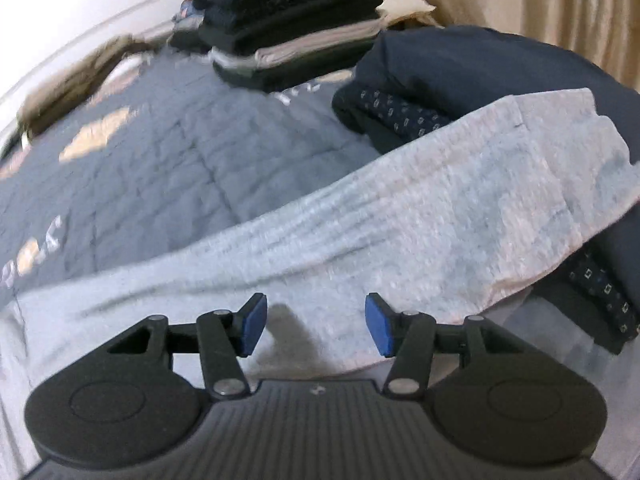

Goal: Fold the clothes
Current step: 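Open the right gripper and lay the sleeve flat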

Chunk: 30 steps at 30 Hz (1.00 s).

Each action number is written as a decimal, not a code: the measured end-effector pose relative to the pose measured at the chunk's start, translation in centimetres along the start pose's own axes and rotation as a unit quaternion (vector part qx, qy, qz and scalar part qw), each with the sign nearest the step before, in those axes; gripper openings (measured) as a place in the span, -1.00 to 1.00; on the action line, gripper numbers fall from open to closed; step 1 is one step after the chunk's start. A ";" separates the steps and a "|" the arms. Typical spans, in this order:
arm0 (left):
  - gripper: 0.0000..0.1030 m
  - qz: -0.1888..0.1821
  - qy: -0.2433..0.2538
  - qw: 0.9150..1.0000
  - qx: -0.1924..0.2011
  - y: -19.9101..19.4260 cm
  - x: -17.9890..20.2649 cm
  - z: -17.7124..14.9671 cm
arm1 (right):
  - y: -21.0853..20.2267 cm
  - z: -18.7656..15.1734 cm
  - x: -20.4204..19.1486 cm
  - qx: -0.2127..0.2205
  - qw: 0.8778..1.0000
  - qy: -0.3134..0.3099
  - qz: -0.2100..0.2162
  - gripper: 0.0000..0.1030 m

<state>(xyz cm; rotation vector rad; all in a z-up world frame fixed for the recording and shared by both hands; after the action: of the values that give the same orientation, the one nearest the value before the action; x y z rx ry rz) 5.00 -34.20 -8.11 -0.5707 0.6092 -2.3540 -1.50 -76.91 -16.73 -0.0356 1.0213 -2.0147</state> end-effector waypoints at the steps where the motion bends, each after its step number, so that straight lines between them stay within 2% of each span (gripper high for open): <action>1: 0.42 0.010 -0.002 1.000 0.003 0.0 -0.8 0.3 | -0.3 0.2 -0.9 0.006 1.000 -0.008 0.013 0.04; 4: 0.42 0.038 -0.012 0.999 0.009 -0.3 -3.7 1.1 | -0.3 0.3 -5.2 0.001 0.996 -0.059 0.061 0.09; 7: 0.42 0.067 -0.021 0.997 0.015 -0.8 -6.6 1.9 | 0.4 0.2 -10.7 -0.016 0.987 -0.112 0.116 0.16; 10: 0.42 0.086 -0.026 0.996 0.022 -1.5 -8.8 2.8 | 1.7 -0.2 -16.7 -0.042 0.970 -0.168 0.171 0.30; 15: 0.43 0.107 -0.033 0.993 0.035 -2.0 -10.8 4.0 | 3.8 -1.1 -24.4 -0.071 0.941 -0.249 0.218 0.37; 22: 0.44 0.109 -0.033 0.993 0.039 -2.3 -11.0 4.1 | 7.8 -2.6 -31.5 -0.105 0.900 -0.351 0.235 0.41; 25: 0.44 0.109 -0.032 0.993 0.038 -2.4 -11.1 4.0 | 9.3 -3.1 -33.0 -0.114 0.889 -0.380 0.228 0.41; 30: 0.44 0.112 -0.038 0.992 0.035 -2.4 -11.7 3.8 | 11.4 -4.1 -34.7 -0.140 0.871 -0.405 0.241 0.41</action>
<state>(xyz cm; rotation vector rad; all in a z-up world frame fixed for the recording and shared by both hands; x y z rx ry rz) 14.12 -25.82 -6.61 -0.5282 0.5243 -2.1251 26.73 -53.35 -15.77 -0.6614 0.6588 -1.1798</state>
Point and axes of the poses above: each gripper's, at about its wrist camera, not at the fingertips, and y roughly the way its jaws point, x to its right, z to its top, the point moved 8 cm from there along y, roughly the way its jaws point, and after that the axes turned 10 degrees about z, right-handed, at the moved point
